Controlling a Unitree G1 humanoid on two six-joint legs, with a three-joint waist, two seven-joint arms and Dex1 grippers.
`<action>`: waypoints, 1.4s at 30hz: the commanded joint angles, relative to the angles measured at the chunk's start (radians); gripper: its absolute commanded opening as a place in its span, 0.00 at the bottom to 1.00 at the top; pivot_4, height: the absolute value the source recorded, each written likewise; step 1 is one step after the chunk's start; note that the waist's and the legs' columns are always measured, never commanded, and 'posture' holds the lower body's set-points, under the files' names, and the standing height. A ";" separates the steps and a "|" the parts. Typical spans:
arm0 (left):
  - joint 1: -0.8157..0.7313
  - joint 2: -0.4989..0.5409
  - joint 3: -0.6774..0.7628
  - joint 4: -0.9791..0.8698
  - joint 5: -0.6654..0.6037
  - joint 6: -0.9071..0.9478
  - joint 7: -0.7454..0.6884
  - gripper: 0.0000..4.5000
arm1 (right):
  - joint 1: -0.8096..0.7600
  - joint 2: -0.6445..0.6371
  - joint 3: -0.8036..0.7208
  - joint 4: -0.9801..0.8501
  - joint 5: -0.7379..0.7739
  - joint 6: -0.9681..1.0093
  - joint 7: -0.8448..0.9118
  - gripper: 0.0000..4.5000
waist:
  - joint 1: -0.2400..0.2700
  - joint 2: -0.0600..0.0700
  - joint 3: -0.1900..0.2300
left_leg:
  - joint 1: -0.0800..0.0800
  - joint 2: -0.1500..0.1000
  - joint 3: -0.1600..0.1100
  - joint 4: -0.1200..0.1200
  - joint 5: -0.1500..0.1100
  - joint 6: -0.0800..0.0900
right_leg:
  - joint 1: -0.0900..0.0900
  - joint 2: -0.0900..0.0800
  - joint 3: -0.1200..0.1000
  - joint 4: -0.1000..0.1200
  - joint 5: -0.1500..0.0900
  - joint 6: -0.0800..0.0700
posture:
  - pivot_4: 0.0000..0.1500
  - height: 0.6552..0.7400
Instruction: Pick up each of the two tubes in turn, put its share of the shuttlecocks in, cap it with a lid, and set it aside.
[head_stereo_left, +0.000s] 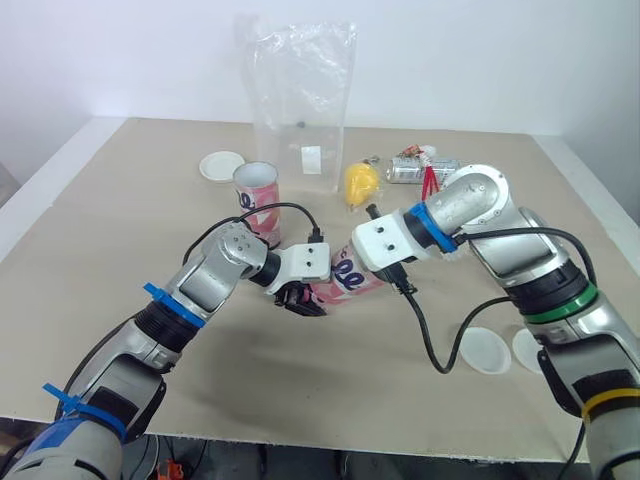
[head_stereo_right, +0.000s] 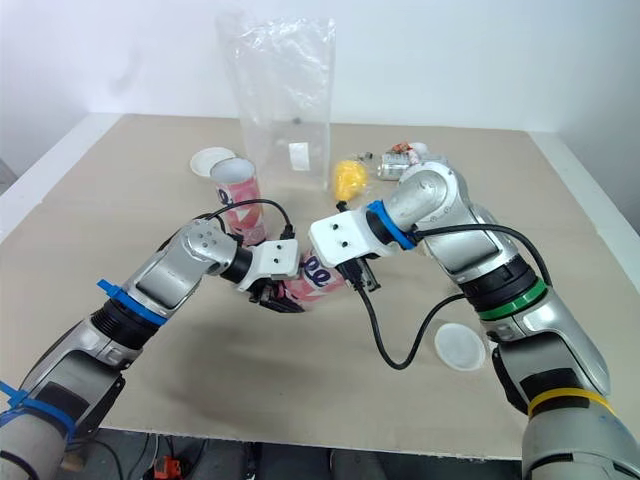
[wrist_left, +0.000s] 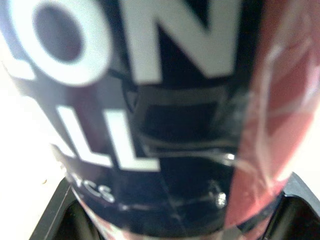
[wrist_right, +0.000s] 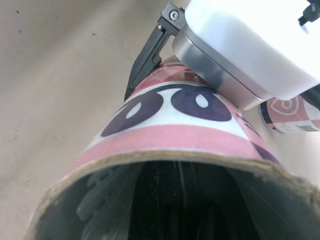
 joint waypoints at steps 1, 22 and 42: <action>-0.004 -0.017 -0.010 -0.011 0.010 -0.001 0.012 0.65 | -0.010 0.041 0.064 0.049 -0.051 -0.039 0.021 0.01 | -0.001 0.000 0.000 | 0.000 0.000 0.000 0.000 0.000 0.000 | 0.000 0.000 0.000 0.000 0.001 0.000 | 1.00 1.00; 0.055 0.010 -0.001 -0.040 0.012 -0.004 0.021 0.65 | 0.015 -0.056 -0.139 -0.105 0.157 0.090 0.068 0.01 | 0.002 0.000 0.000 | -0.002 -0.002 -0.003 -0.001 0.001 0.000 | -0.002 0.001 0.001 0.000 0.004 -0.006 | 1.00 1.00; 0.219 -0.171 0.193 0.077 -0.137 -0.297 0.166 0.65 | 0.362 -0.356 -0.667 -0.259 0.487 0.576 -0.177 0.01 | 0.023 0.000 0.001 | -0.005 -0.009 -0.006 -0.002 -0.001 0.001 | -0.001 -0.007 -0.001 -0.002 0.000 -0.003 | 1.00 1.00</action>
